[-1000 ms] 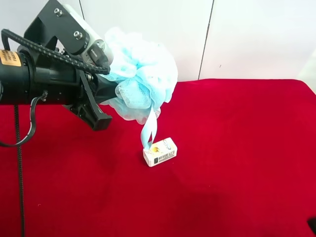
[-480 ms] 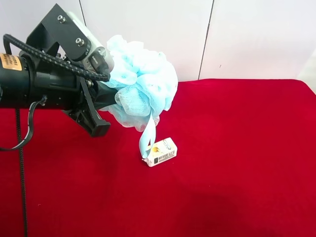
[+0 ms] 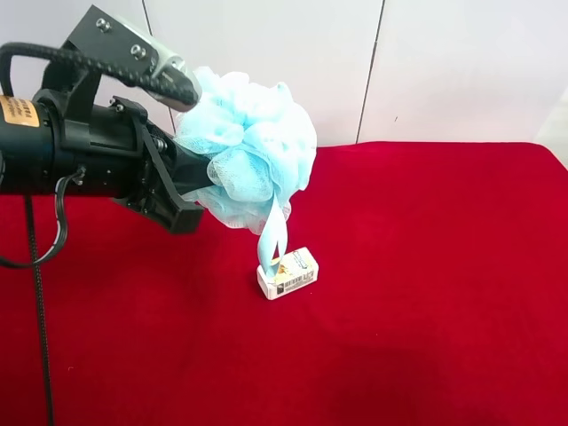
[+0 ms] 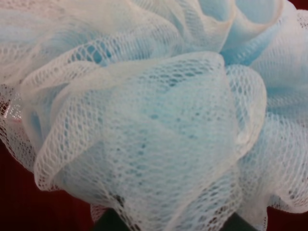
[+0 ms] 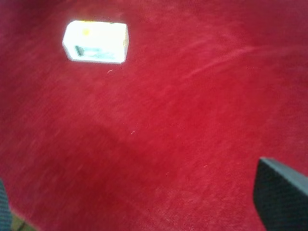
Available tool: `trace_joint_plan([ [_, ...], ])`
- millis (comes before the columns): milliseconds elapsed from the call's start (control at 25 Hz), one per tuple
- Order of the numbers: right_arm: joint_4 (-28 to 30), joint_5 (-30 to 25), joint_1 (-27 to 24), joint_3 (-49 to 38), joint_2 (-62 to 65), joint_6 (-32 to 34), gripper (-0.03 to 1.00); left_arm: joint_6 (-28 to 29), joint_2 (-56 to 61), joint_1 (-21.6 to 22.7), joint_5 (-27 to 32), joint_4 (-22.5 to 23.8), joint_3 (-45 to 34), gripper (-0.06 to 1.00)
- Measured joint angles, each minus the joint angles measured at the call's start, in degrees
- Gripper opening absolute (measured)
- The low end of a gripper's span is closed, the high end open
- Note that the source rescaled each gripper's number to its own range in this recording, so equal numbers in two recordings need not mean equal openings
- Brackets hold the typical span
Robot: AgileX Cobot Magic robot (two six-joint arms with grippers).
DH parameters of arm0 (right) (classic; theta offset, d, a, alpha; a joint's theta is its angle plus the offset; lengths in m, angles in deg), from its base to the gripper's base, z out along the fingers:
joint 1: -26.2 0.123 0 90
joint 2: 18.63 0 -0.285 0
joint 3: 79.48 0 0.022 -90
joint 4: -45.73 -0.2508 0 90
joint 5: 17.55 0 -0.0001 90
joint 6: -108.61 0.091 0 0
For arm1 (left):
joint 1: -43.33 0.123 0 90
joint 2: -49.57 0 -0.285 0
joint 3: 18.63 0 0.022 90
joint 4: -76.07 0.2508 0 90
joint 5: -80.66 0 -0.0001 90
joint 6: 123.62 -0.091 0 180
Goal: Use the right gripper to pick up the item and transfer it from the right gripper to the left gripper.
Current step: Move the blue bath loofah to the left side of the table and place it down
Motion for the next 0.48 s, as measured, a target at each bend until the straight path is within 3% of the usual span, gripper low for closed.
trace_joint_plan([
  [280,-0.1,-0.1,-16.0,0.0,6.0,0.0,1.00,1.3,0.0,9.5,6.4,0.0,0.0,0.00],
  [480,-0.1,-0.1,-24.2,0.0,6.0,0.0,1.00,1.3,0.0,16.9,12.2,0.0,0.0,0.00],
])
